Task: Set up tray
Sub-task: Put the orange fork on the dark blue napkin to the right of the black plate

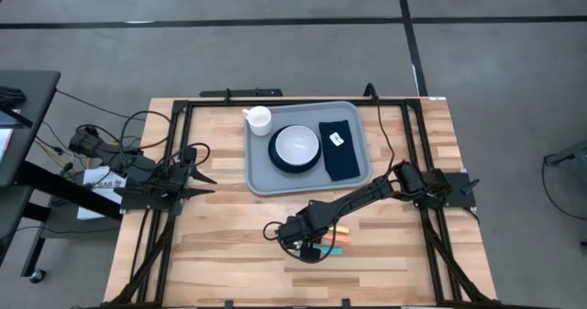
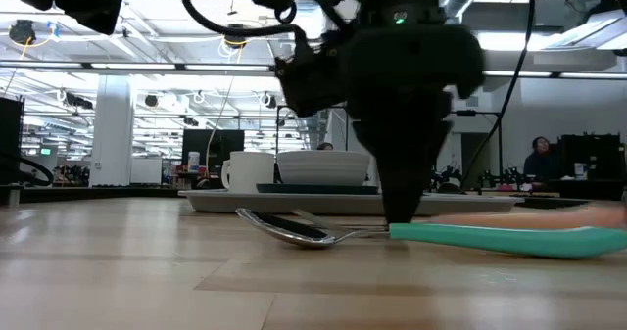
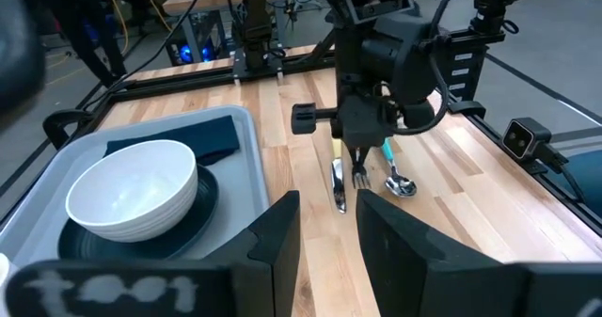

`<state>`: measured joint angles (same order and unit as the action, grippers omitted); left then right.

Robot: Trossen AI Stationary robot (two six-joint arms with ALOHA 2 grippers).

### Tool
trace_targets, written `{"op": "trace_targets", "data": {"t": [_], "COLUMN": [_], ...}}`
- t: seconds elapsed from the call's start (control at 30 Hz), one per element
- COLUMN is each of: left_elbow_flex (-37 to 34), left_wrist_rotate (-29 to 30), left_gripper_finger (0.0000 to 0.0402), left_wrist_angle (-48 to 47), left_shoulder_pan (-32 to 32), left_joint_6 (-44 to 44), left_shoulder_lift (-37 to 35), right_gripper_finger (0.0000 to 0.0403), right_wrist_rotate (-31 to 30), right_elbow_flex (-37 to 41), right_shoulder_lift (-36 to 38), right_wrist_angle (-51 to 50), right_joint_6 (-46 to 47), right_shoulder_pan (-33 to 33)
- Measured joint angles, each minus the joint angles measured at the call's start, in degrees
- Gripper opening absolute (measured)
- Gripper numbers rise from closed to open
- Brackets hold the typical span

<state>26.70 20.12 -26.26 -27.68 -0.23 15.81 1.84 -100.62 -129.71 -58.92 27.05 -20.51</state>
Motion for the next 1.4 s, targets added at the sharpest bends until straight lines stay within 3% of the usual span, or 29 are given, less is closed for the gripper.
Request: {"op": "trace_targets", "data": {"t": [1.2, 1.4], "left_elbow_flex": [0.0, 0.0], "left_wrist_rotate": [0.15, 0.15], "left_gripper_finger": [0.0096, 0.0096], "left_wrist_angle": [0.0, -0.02], "left_shoulder_pan": [0.02, 0.02], "left_joint_6": [0.0, 0.0], "left_shoulder_lift": [0.0, 0.0], "right_gripper_finger": [0.0015, 0.001], "right_wrist_rotate": [-0.5, -2.22], "right_elbow_flex": [-12.54, -12.89], "right_shoulder_lift": [0.41, 3.71], "right_wrist_angle": [-19.34, -21.7], "right_joint_6": [-0.54, -0.53], "right_shoulder_pan": [-0.09, 0.04]}}
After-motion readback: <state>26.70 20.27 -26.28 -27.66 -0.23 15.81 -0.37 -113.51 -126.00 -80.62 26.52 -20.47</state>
